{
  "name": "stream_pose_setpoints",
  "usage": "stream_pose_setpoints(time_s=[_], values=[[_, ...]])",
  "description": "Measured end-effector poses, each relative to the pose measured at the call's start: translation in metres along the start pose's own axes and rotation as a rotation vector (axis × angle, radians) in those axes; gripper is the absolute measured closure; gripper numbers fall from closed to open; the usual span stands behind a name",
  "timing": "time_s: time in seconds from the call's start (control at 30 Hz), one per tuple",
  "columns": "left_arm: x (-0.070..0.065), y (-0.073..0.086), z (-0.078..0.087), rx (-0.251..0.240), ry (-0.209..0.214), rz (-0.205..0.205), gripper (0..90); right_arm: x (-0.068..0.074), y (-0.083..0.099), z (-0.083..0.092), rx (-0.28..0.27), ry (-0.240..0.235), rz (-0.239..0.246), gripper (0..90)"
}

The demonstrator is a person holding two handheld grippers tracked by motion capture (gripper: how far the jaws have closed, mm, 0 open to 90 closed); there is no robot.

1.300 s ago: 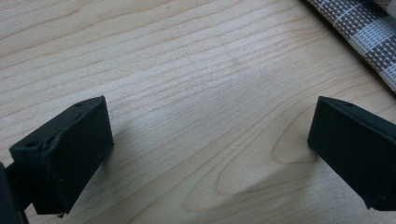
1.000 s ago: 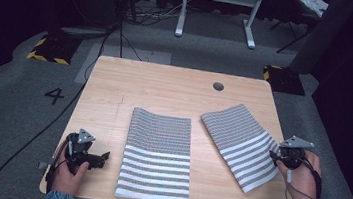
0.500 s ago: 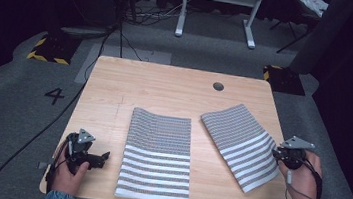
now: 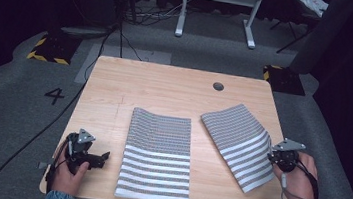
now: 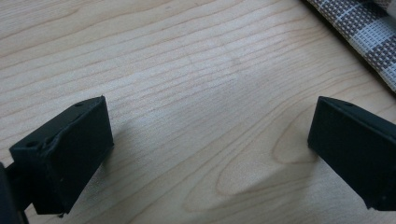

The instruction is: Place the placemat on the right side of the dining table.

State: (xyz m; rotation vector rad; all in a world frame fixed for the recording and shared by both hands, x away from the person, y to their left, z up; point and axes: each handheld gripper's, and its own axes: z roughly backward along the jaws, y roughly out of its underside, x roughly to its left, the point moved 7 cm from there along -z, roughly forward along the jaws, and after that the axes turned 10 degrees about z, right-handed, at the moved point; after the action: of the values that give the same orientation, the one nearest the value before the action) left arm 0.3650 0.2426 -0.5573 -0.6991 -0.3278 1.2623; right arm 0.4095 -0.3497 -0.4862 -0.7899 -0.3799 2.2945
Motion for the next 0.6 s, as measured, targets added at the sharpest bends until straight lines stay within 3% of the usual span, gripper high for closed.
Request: stream_pose_setpoints(time_s=[0.13, 0.27, 0.6], values=[[0.000, 0.000, 0.000, 0.000, 0.000, 0.000, 0.2, -0.013, 0.004, -0.002, 0.012, 0.072, 0.028, 61.6], [0.000, 0.000, 0.000, 0.000, 0.000, 0.000, 0.2, -0.017, 0.007, -0.007, 0.013, 0.089, 0.028, 54.7], [0.000, 0.000, 0.000, 0.001, 0.000, 0.000, 0.2, -0.021, 0.015, -0.018, 0.021, 0.089, 0.027, 54.2]])
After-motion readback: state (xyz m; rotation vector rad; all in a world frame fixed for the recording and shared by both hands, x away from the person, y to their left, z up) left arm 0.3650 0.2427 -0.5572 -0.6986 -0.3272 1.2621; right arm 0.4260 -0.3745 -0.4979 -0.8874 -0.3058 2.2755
